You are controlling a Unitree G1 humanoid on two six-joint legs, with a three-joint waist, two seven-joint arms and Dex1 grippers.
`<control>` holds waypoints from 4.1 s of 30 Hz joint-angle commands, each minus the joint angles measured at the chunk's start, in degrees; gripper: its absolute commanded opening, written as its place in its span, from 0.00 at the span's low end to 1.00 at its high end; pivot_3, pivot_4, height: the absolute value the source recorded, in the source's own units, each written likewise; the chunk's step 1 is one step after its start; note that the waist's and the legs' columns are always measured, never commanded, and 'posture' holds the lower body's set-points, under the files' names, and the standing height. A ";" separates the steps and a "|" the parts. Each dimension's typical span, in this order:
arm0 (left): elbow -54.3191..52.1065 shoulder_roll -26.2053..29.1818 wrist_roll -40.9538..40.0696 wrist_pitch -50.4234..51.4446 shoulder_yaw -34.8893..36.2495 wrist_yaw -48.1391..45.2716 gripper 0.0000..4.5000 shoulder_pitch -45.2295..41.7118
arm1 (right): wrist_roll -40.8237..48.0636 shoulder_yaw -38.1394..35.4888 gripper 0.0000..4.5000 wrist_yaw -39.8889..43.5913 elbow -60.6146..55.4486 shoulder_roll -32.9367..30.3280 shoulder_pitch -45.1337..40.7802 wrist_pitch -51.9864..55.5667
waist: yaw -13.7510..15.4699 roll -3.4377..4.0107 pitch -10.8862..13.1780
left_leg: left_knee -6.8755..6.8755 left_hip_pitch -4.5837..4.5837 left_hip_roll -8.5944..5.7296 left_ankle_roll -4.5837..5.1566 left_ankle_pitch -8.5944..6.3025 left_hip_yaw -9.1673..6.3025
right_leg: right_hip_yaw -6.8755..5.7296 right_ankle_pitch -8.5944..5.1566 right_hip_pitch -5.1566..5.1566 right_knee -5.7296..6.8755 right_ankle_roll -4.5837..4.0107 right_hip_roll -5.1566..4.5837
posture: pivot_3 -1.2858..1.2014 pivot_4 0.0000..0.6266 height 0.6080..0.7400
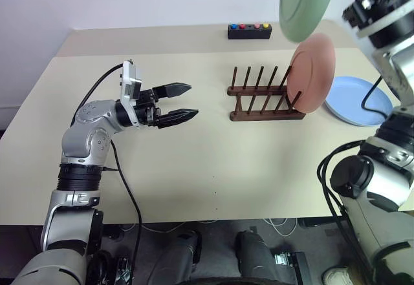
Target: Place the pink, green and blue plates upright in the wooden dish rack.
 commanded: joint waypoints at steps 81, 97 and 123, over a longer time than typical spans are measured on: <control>-4.11 0.72 -2.37 3.17 0.63 0.67 0.90 -0.55 | -8.38 12.74 0.98 10.81 -6.15 -6.32 14.18 -2.74 | 0.00 0.02 0.01 | -0.03 0.00 0.00 0.00 0.00 0.01 | 0.01 0.00 -0.03 -0.01 0.00 0.02 | 0.52 0.24 1.00; -3.67 0.64 -2.15 2.74 0.64 0.55 0.90 -0.60 | -25.99 23.29 0.98 22.81 -14.08 -19.78 19.40 -7.27 | 0.02 0.01 0.01 | -0.01 -0.01 0.00 0.00 -0.01 0.03 | 0.00 0.00 -0.01 -0.03 0.01 0.00 | 0.52 0.24 1.00; -1.75 0.41 -1.42 1.55 0.13 0.20 0.90 -1.90 | -40.95 31.96 0.01 26.41 -21.12 -19.52 24.26 -14.49 | 0.12 0.00 0.01 | -0.01 -0.01 0.01 0.00 -0.01 0.03 | -0.01 -0.01 -0.01 -0.04 0.01 0.00 | 0.52 0.24 1.00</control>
